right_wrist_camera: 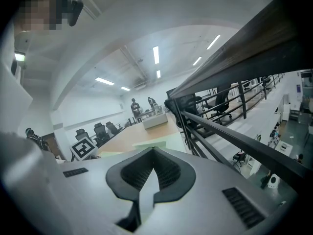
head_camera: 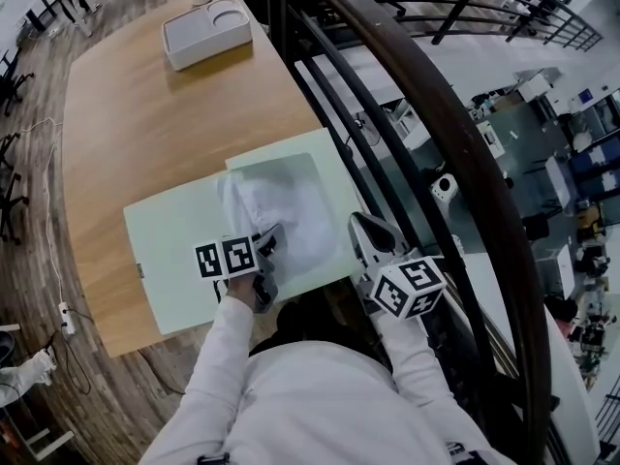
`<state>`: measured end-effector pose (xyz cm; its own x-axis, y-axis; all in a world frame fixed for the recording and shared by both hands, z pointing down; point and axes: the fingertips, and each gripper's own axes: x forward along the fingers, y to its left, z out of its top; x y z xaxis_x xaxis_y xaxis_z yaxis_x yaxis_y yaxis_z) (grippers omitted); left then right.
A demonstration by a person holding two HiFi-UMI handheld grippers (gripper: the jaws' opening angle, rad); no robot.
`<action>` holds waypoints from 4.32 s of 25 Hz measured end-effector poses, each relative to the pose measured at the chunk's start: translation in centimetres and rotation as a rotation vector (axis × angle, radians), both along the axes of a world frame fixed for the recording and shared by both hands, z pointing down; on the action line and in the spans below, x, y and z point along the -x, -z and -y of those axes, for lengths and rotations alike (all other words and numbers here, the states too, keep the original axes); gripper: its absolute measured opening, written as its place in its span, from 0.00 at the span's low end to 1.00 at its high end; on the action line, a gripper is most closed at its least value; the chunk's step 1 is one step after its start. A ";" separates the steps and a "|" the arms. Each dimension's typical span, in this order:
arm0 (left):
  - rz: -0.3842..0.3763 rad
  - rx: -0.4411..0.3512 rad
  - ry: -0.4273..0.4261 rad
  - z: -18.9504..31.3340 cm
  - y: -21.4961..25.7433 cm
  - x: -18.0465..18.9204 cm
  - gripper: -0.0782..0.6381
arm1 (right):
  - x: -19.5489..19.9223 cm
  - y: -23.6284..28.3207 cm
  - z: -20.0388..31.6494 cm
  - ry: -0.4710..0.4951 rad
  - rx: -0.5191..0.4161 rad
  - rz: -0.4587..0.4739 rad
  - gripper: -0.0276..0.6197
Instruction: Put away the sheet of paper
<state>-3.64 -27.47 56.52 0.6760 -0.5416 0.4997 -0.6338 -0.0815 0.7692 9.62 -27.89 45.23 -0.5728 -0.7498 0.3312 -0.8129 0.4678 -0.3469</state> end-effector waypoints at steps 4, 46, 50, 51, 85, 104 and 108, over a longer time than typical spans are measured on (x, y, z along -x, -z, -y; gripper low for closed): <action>-0.005 -0.001 -0.003 0.6 -0.3 -1.0 0.13 | -0.4 -0.5 0.5 0.007 0.004 0.000 0.08; 0.387 -0.143 0.004 0.9 2.5 3.1 0.43 | 1.5 0.2 0.9 0.089 -0.017 0.019 0.08; 0.415 -0.192 0.033 0.7 3.6 4.5 0.43 | 2.1 0.2 0.4 0.101 -0.027 0.017 0.08; 0.422 -0.207 0.039 0.7 4.0 4.8 0.43 | 2.2 0.3 0.2 0.104 -0.030 0.016 0.08; 0.581 -0.780 0.128 -1.8 17.7 8.8 0.13 | 3.0 4.8 -0.5 0.044 -0.177 -0.038 0.08; 0.555 -0.789 0.131 -3.6 17.9 9.6 0.13 | 3.9 6.5 -1.5 0.042 -0.261 -0.116 0.08; 0.548 -0.780 0.132 -3.6 17.4 9.7 0.13 | 3.9 6.3 -1.4 0.043 -0.265 -0.116 0.08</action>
<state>-13.32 -23.88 39.15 0.3654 -0.9102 0.1950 -0.9298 -0.3471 0.1224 5.71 -26.51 38.93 -0.5753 -0.7951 0.1920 -0.8177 0.5642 -0.1139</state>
